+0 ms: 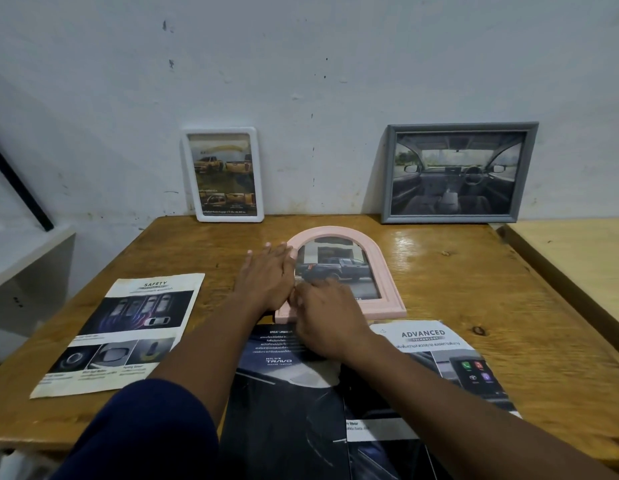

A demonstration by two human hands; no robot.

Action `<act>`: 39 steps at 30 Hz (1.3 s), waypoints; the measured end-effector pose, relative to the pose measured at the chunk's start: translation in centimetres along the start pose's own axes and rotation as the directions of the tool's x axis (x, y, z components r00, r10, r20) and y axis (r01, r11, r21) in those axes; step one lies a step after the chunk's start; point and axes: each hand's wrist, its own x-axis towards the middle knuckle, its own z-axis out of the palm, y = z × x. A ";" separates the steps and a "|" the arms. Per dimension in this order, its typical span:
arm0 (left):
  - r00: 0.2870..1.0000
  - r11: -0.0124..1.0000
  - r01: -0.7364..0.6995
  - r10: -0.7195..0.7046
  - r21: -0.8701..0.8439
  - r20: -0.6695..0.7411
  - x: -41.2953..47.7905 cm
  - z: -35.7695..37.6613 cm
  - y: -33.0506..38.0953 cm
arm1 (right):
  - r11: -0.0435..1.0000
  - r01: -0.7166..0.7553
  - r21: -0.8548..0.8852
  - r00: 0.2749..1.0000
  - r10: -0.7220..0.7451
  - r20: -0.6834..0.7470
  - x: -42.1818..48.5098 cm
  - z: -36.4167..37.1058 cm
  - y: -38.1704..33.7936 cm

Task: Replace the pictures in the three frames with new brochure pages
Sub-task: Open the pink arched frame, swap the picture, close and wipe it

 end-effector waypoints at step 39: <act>0.996 0.985 -0.049 0.061 -0.165 0.069 0.9 1.2 2.3 | 0.994 -0.060 0.093 0.972 0.037 0.233 -4.2 -3.1 11.4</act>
